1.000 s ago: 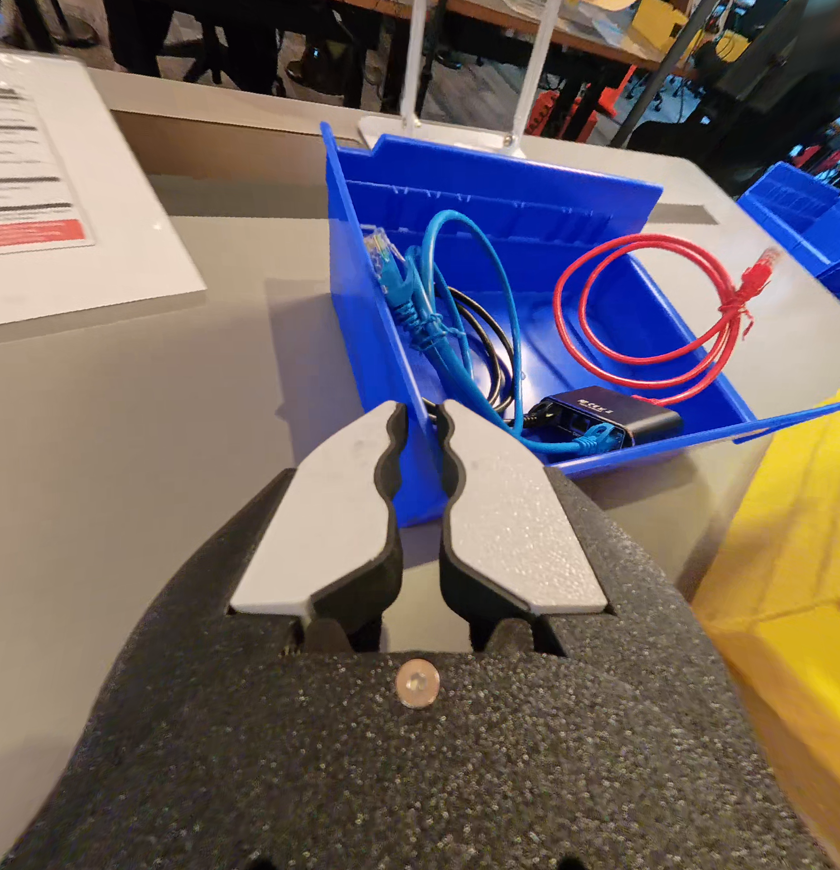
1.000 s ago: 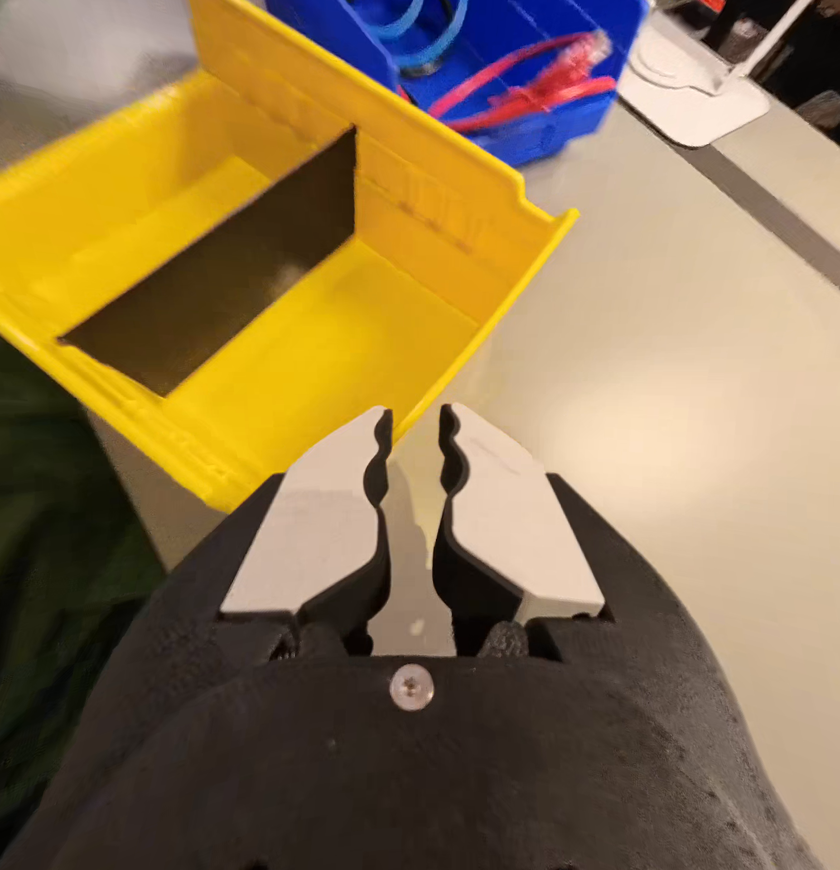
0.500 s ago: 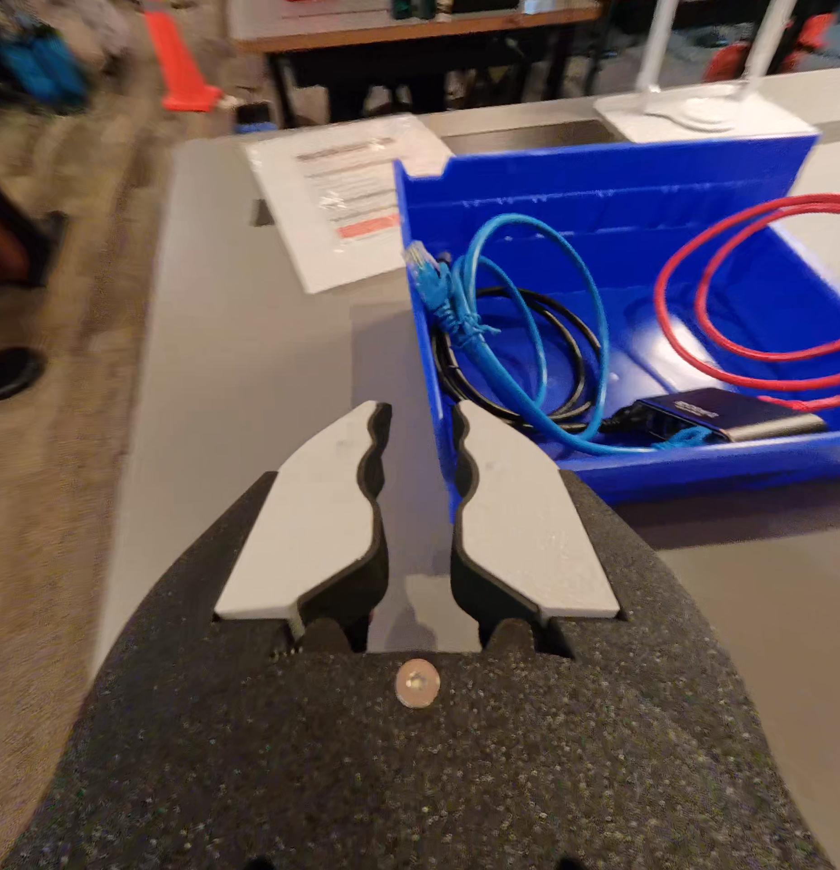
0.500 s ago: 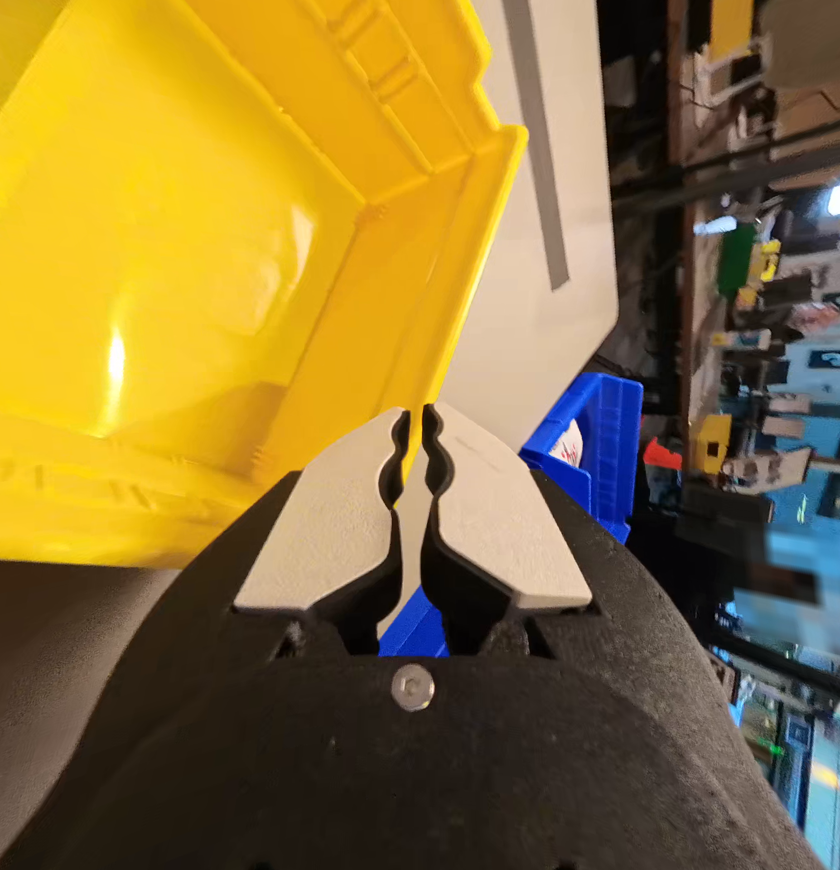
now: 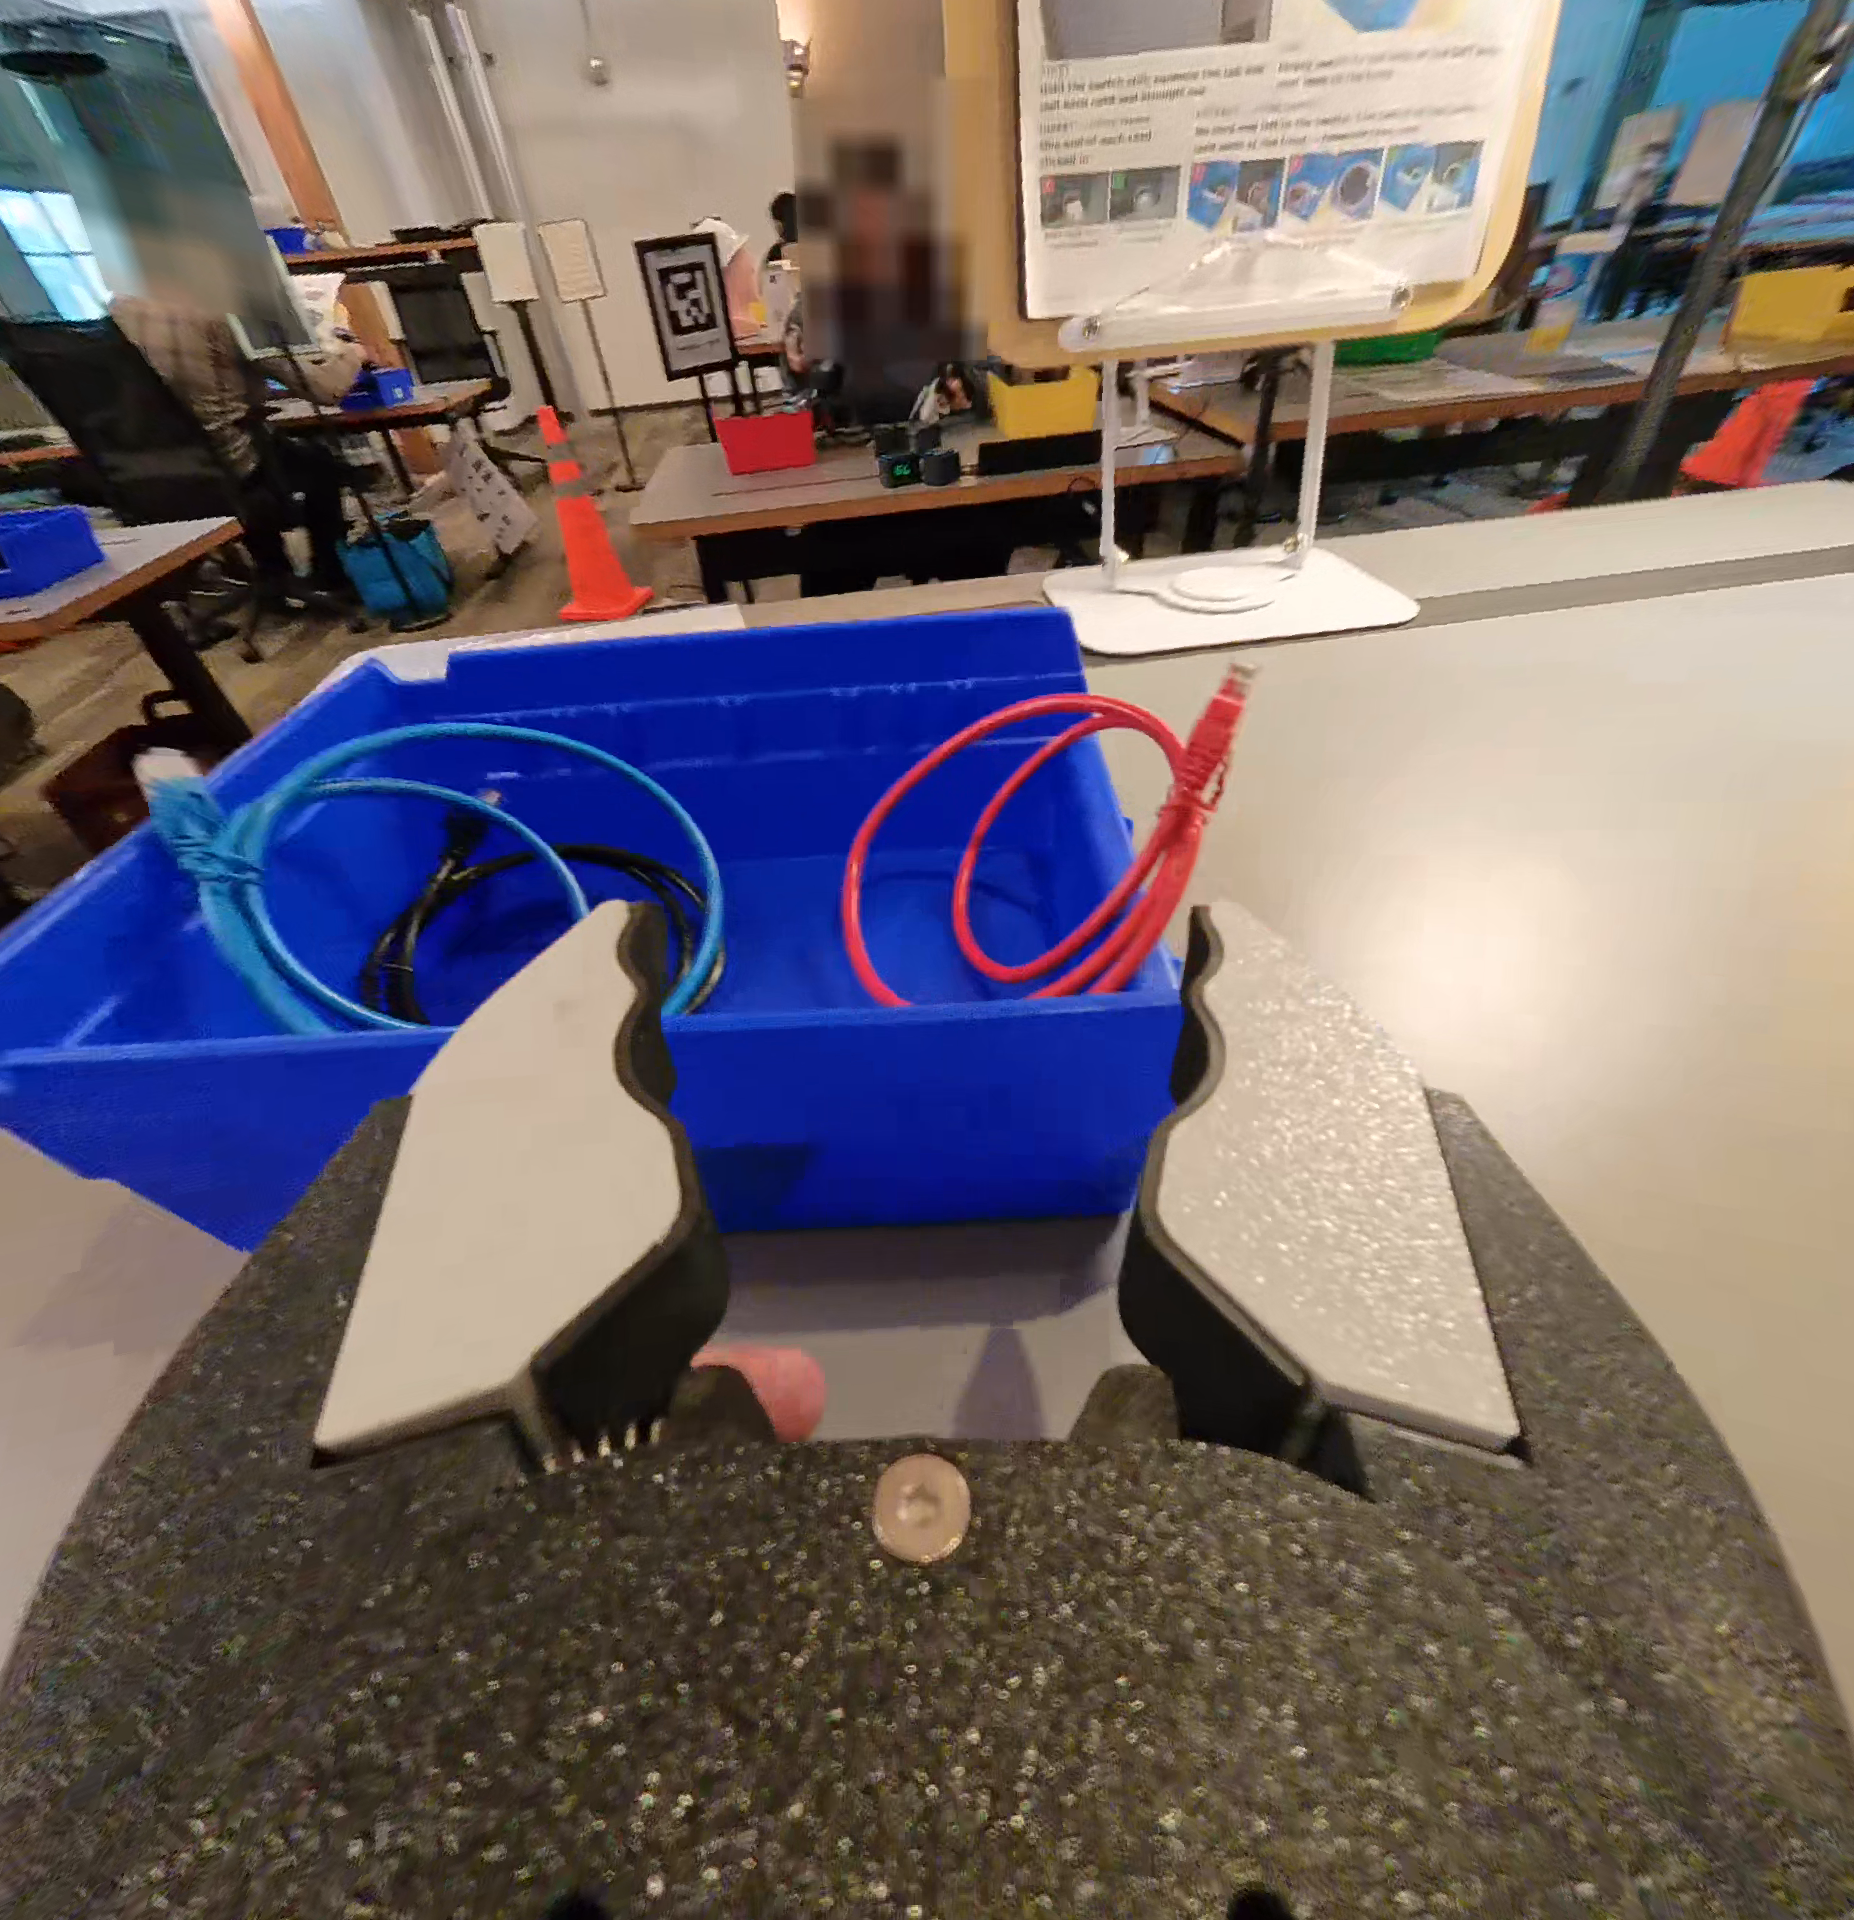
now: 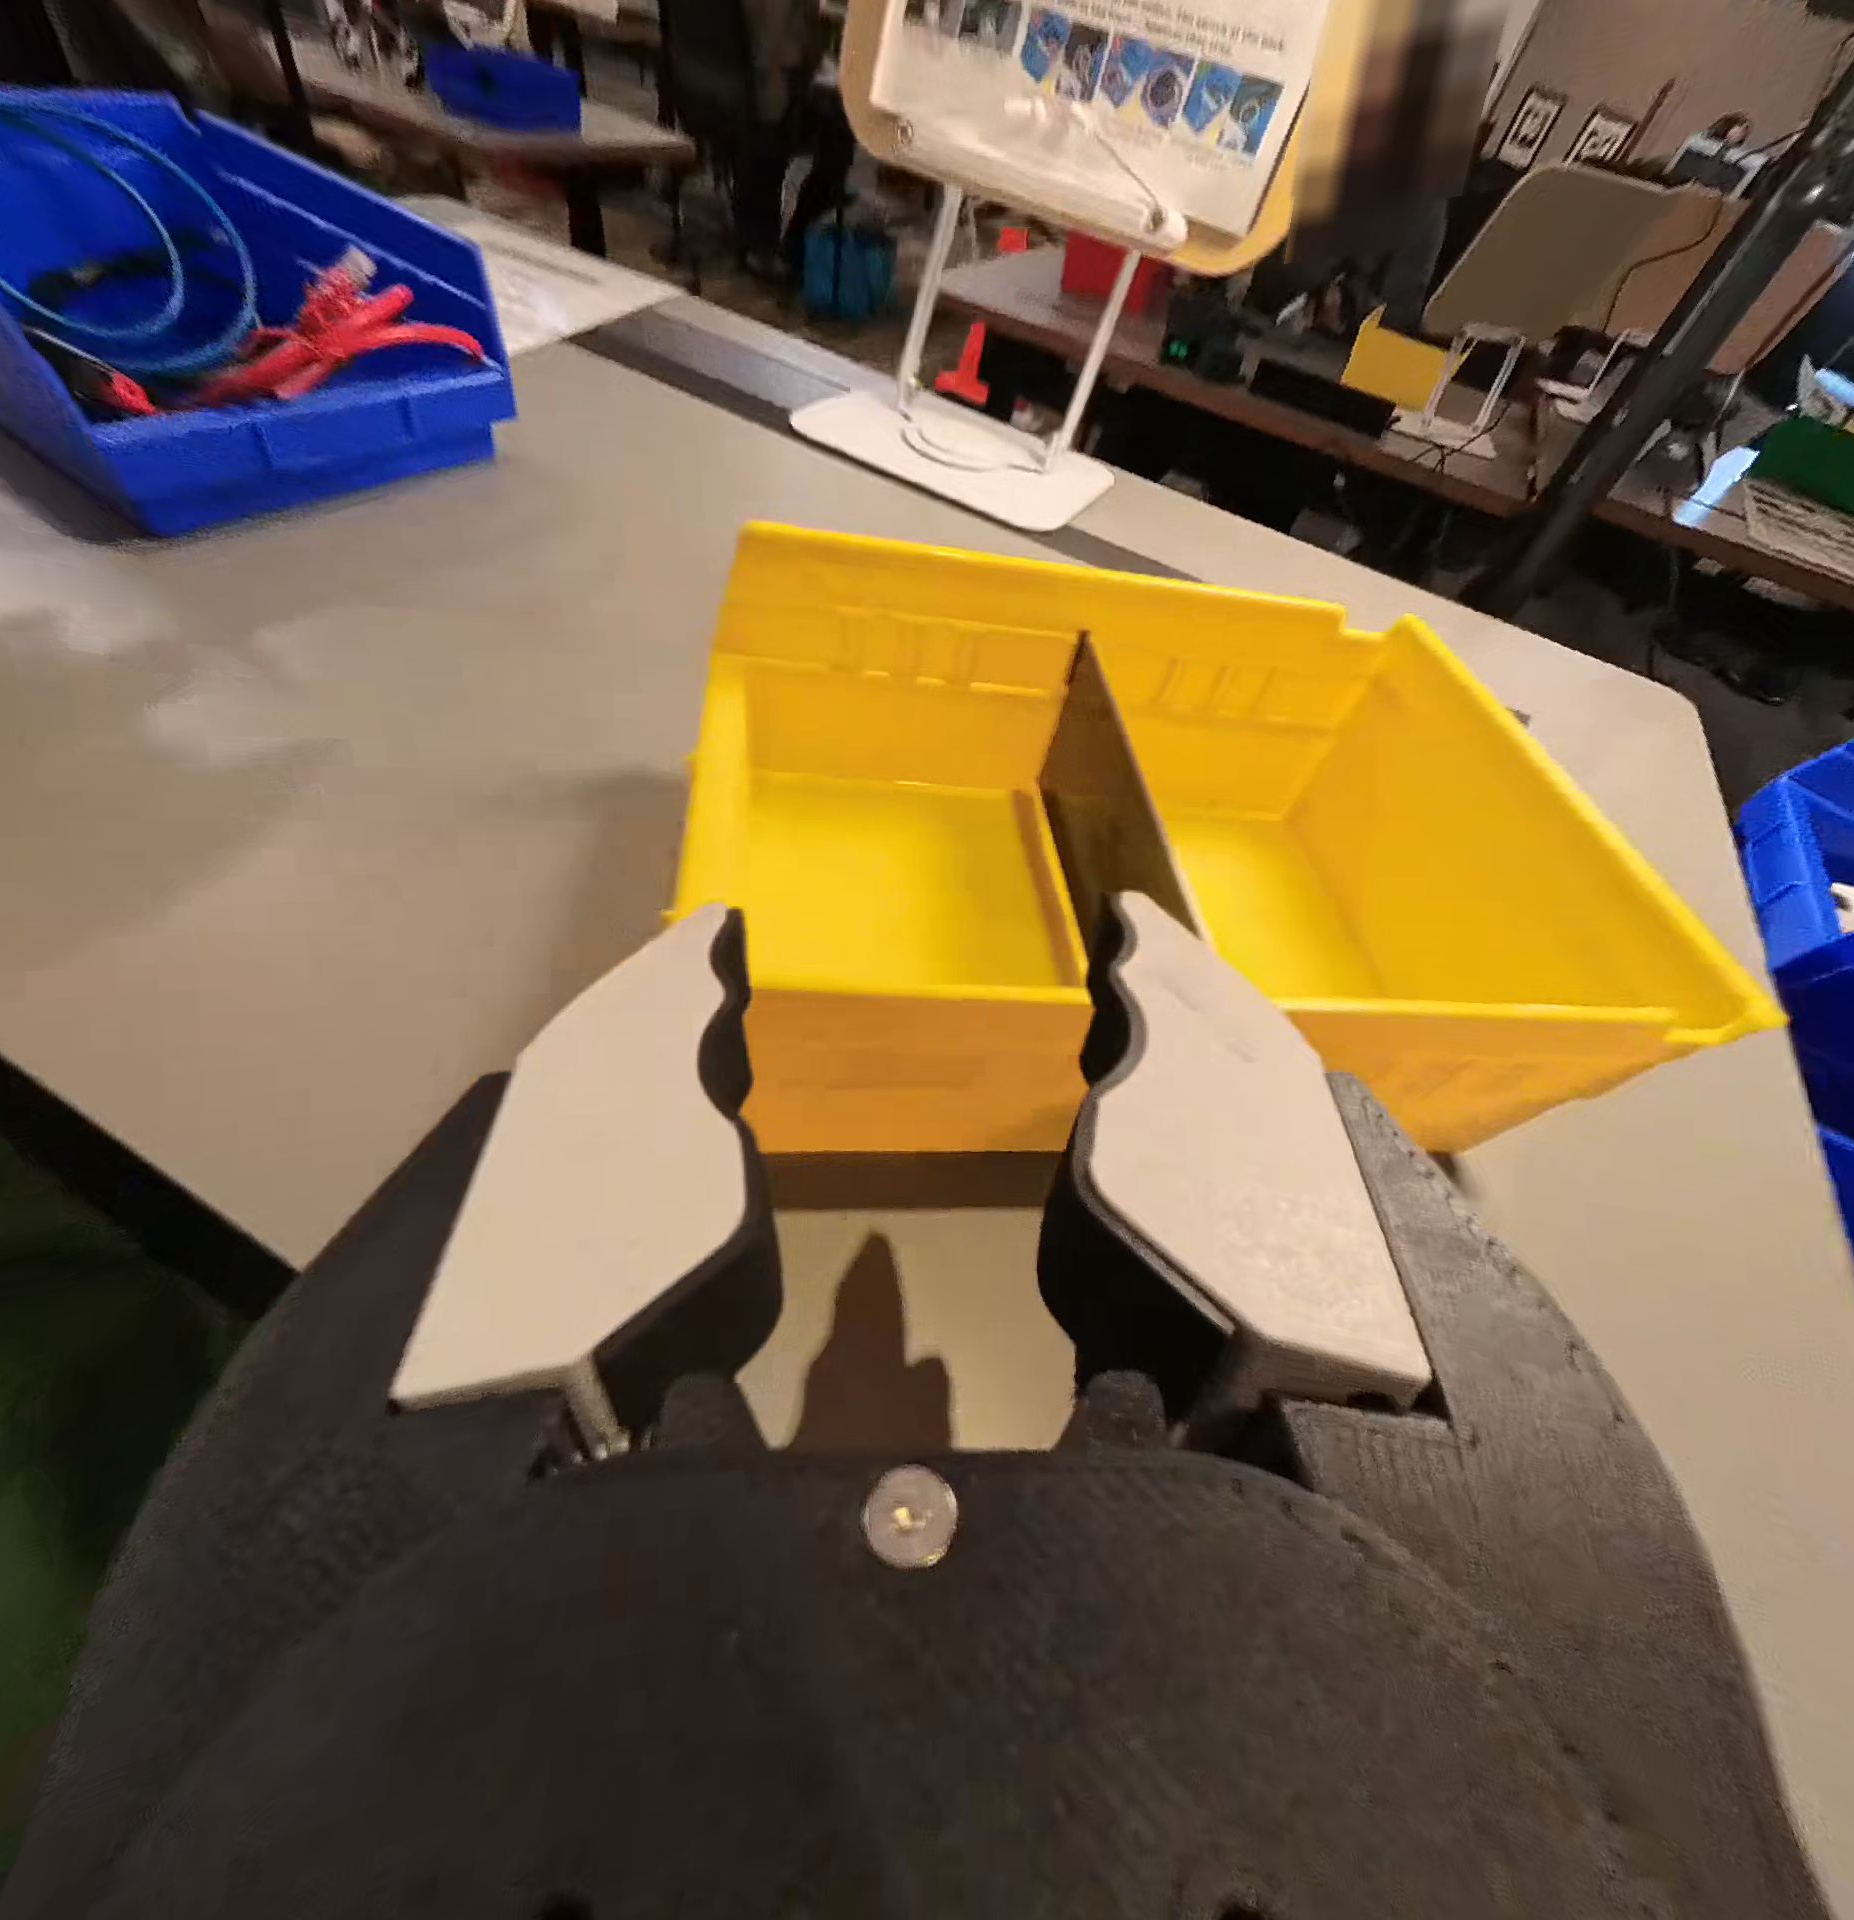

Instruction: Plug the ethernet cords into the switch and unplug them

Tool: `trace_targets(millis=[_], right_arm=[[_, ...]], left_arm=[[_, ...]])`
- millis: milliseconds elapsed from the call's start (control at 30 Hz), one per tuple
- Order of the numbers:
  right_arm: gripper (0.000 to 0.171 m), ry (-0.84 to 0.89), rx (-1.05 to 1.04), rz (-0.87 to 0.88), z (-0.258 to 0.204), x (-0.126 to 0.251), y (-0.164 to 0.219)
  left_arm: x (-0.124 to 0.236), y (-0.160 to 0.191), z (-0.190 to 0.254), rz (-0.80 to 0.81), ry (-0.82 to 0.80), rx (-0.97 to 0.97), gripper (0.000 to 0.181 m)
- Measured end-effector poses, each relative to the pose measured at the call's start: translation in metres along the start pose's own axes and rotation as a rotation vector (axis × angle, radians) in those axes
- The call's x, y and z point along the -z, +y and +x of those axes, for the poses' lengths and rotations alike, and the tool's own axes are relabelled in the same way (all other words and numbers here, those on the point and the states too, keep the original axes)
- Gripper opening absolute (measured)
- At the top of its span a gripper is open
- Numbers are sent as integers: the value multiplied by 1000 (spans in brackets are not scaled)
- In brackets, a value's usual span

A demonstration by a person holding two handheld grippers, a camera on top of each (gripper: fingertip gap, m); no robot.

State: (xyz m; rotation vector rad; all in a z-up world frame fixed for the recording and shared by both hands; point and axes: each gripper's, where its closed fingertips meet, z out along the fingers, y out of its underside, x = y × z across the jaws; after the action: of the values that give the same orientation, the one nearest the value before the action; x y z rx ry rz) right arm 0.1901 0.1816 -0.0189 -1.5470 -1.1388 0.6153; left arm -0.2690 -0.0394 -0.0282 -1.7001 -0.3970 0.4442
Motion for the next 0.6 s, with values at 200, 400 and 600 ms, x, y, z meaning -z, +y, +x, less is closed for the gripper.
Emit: trace_targets(millis=[200, 400, 600], right_arm=[[86, 114, 29, 41, -28, -24, 3], [85, 287, 87, -30, -7, -44, 18], [78, 344, 89, -117, 32, -27, 42]], left_arm=[[-25, 11, 34, -45, -181, -189, 109], [-28, 19, 12, -49, -289, -204, 96], [-2, 30, -41, -64, -363, -154, 76]])
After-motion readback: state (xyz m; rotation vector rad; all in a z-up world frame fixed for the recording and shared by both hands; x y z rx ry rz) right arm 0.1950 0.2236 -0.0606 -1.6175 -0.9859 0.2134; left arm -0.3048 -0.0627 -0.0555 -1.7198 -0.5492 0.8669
